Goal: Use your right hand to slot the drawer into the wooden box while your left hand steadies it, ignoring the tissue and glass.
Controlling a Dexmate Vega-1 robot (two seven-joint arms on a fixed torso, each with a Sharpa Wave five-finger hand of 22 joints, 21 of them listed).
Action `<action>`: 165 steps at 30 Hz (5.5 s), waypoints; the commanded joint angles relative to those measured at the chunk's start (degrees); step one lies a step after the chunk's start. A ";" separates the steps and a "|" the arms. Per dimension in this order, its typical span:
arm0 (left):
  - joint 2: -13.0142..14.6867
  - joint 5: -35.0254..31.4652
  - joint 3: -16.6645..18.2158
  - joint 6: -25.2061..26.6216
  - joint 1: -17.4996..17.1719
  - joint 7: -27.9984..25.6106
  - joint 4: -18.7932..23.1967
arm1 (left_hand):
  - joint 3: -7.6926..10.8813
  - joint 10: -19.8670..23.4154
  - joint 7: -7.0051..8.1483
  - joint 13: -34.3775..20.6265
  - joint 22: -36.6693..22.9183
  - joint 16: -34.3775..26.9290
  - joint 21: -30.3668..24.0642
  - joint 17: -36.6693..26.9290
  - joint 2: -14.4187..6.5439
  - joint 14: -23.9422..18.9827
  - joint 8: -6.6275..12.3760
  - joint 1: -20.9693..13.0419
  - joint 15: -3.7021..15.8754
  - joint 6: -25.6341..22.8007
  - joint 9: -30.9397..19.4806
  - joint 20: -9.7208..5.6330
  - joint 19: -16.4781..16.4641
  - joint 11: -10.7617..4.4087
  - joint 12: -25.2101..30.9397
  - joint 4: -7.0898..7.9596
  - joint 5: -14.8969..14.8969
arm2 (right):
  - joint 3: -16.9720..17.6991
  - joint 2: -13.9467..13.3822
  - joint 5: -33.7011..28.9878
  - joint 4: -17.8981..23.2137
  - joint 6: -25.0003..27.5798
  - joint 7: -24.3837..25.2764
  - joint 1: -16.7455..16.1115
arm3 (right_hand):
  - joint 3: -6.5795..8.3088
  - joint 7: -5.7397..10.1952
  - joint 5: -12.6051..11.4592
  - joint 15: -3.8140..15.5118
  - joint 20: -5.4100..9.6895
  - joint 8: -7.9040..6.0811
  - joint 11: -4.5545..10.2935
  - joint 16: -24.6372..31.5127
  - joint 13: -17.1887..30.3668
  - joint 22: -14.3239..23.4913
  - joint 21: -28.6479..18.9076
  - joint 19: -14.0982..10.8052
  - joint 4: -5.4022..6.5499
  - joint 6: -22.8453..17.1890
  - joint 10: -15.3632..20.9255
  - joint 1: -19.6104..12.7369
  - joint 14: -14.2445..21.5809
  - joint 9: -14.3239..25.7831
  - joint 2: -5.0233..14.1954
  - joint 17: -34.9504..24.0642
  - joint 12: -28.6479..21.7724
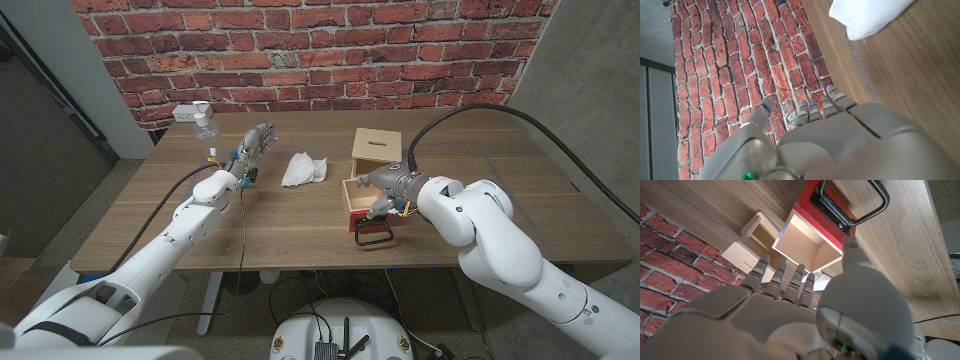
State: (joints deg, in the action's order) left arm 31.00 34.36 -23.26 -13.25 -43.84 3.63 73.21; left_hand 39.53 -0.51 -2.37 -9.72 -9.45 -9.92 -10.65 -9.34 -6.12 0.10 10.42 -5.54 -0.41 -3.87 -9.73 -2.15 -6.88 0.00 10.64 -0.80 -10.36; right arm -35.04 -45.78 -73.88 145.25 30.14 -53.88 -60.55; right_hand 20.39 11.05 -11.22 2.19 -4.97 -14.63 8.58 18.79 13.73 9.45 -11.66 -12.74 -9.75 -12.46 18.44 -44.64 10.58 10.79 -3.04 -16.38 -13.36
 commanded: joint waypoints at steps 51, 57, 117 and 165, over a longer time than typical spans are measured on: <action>-0.76 0.94 -0.61 0.89 0.78 1.75 -2.53 | 1.19 0.73 0.24 -0.31 -0.21 -0.21 -0.22 -0.14 -3.56 -1.06 0.07 0.77 -0.10 -0.62 -0.37 -2.48 -0.27 -0.17 0.35 -0.09 0.05 | 0.55 8.36 -6.48 -6.78 -8.21 -3.31 -0.83 | 1.27 0.87 0.42 8.39 2.91 -0.46 1.76 1.90 0.96 0.28 1.16 0.56 -0.11 -4.94 4.95 -6.09 6.29 0.36 -1.29 1.06 -0.54; -1.01 1.18 -0.60 0.61 0.79 2.10 -2.97 | 1.26 0.74 0.24 -0.31 -0.21 -0.21 -0.23 -0.14 -3.58 -1.16 0.08 0.77 -0.10 -0.67 -0.37 -2.48 -0.31 -0.06 0.34 -0.12 0.05 | 0.14 8.40 -6.41 -7.26 -9.22 -2.96 -0.61 | 1.30 0.90 0.48 8.56 3.88 -0.43 1.85 1.79 0.98 0.28 0.93 0.18 0.03 -5.25 5.19 -6.32 6.55 0.35 -1.23 1.42 -0.50; -2.12 1.47 -1.43 2.02 1.92 2.75 -4.93 | 2.07 1.92 0.14 -0.36 -0.22 -0.34 -0.65 -0.11 -3.78 -2.53 0.06 0.75 0.07 -0.88 -0.37 -2.53 -1.90 -0.24 0.56 -0.44 0.09 | 0.13 7.39 -1.81 -9.69 -8.85 -0.39 1.76 | -0.56 0.54 0.29 10.32 15.05 -2.10 2.12 7.40 2.60 0.60 -7.50 -29.74 0.23 -16.20 13.43 -11.21 17.38 0.39 3.60 -1.24 -1.87; -1.97 2.16 -1.23 2.18 1.30 3.36 -5.12 | 2.94 4.36 -0.34 -0.44 -0.16 -0.58 -0.77 -0.22 -3.88 -5.60 0.15 1.05 0.04 -1.24 -0.37 -4.17 -3.99 0.17 0.96 -0.18 0.10 | -1.09 5.68 0.44 -9.37 -8.69 2.47 2.39 | -0.85 0.89 0.64 11.22 16.84 -4.91 3.22 5.40 -1.18 1.49 -11.96 -43.26 0.68 -35.71 34.42 -18.29 41.01 0.71 4.03 -0.30 -0.10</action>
State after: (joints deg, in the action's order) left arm 28.99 36.46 -24.44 -11.19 -42.72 6.74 68.22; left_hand 42.14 3.28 -2.69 -10.00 -9.45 -10.18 -11.11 -9.49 -5.81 -5.03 10.42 -4.91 -0.20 -4.78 -9.99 -2.35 -10.37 0.30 11.25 -0.87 -10.36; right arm -36.14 -39.69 -74.23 135.63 21.97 -50.84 -58.79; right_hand 19.64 11.89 -10.58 6.57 8.02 -19.04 11.90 24.34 12.51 10.64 -23.05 -55.21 -9.04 -47.24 51.83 -62.15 50.54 11.30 0.47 -16.38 -13.89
